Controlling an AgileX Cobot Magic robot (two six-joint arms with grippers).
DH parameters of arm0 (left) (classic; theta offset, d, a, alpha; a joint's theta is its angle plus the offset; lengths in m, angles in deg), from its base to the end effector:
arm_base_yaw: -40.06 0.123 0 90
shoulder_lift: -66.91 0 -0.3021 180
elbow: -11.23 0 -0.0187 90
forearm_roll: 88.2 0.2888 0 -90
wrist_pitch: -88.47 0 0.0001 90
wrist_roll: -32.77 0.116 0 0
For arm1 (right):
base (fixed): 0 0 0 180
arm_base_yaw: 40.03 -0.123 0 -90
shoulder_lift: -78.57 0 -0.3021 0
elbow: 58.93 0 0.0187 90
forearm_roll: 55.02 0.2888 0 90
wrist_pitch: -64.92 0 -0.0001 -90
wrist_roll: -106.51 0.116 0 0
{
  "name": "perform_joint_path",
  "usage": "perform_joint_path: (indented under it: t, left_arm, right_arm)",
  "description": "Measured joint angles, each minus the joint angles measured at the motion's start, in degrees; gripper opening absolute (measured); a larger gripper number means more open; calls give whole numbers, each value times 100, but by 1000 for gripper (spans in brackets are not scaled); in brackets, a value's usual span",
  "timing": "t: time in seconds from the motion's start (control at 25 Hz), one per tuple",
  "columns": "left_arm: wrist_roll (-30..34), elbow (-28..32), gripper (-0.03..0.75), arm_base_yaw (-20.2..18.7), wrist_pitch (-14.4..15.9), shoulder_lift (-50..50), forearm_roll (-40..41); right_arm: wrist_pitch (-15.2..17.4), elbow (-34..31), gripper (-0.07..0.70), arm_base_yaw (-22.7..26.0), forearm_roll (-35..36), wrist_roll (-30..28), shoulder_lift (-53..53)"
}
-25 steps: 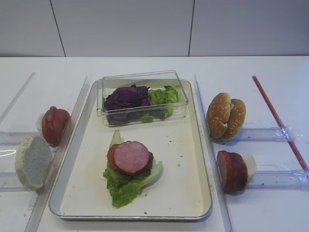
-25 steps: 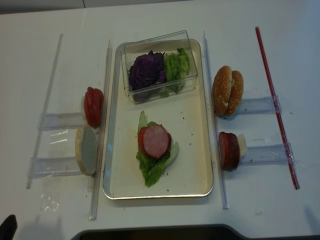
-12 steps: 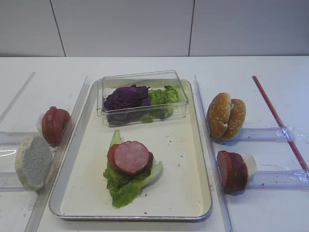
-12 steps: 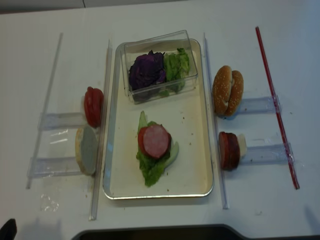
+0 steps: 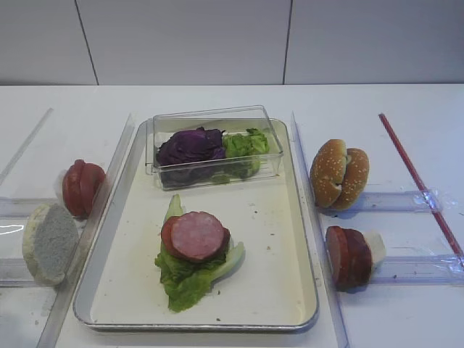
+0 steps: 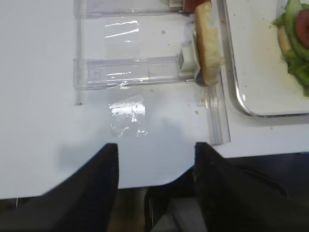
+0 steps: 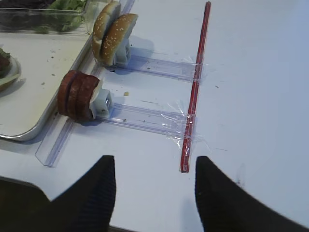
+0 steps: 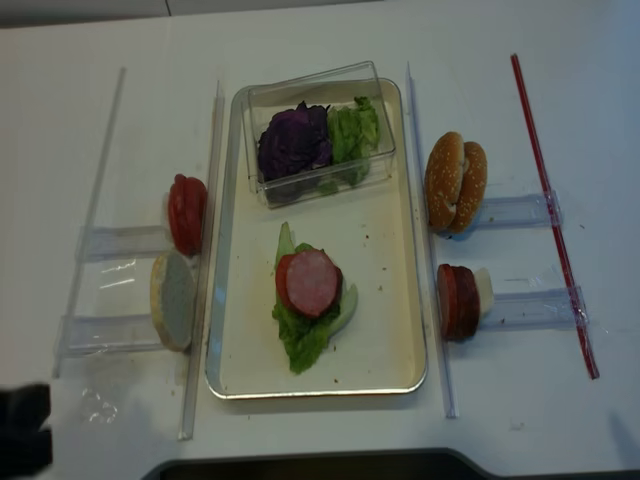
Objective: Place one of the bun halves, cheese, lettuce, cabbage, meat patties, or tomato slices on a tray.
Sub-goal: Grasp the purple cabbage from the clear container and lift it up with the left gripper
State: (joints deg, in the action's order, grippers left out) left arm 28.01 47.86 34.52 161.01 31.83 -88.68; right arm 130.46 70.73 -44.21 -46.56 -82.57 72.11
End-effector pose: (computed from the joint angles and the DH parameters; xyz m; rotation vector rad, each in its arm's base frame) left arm 0.0883 -0.0095 0.3108 0.0172 2.5196 -0.0840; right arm 0.0274 0.0176 0.2696 -0.2593 2.1123 0.1289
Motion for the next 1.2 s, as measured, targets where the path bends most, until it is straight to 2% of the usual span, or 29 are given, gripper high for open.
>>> perform_joint_path:
  t: [0.4,0.6,0.72,1.04,1.2]
  left_arm:
    - [-67,-1860,345,0,-65,-2937,-89]
    - [-67,-2601,345,0,-87,-4007,-121]
    - [-67,-2891,345,0,-100,-4394,-269]
    - [83,-3083,345,0,-108,-4818,-540]
    - [115,-3535,345,-234,-108,-5169,-540]
  right_arm:
    - [0,0,393,0,0,0,0]
    - [0,0,393,0,0,0,0]
    - [0,0,393,0,0,0,0]
    - [0,0,393,0,0,0,0]
    - [0,0,393,0,0,-10,0]
